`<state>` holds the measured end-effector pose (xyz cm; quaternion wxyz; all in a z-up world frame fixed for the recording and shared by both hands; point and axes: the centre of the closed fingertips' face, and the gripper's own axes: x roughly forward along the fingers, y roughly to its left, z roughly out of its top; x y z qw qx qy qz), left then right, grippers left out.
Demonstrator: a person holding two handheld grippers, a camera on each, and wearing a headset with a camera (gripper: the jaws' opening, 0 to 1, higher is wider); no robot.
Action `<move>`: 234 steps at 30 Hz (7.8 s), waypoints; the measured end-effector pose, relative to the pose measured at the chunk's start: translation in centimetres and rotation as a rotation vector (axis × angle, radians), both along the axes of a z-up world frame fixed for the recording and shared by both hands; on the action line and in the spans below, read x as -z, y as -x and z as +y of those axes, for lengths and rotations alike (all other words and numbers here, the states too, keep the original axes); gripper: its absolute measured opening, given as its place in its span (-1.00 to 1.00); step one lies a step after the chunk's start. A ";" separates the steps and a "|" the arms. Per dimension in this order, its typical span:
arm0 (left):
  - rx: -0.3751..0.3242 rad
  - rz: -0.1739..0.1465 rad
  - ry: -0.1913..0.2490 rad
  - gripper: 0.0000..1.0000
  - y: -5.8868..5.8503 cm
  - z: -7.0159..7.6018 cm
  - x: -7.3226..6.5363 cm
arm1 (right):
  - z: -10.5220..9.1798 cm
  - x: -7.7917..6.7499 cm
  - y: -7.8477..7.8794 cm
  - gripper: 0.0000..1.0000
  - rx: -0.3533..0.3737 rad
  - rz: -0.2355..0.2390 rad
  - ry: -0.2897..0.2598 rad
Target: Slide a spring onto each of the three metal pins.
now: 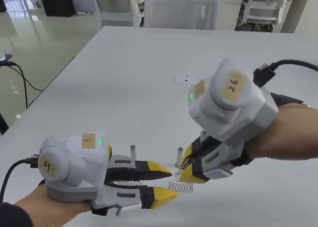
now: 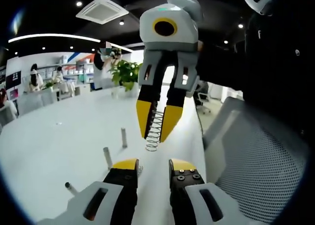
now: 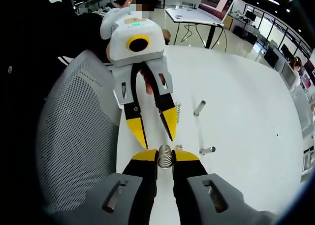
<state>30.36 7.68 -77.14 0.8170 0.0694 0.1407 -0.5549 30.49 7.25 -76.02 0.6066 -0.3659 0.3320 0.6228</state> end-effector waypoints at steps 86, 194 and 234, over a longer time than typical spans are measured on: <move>-0.354 0.022 -0.013 0.46 -1.2 9.2 1.6 | -8.0 4.6 -10.5 -0.83 0.144 -0.039 0.275; -0.320 0.035 -0.021 0.37 -0.5 7.9 1.5 | -1.9 8.7 -3.8 -0.69 -0.005 0.018 0.202; -0.270 0.060 -0.028 0.23 0.0 6.9 2.2 | -1.4 9.5 -3.3 -0.85 -0.005 0.008 0.230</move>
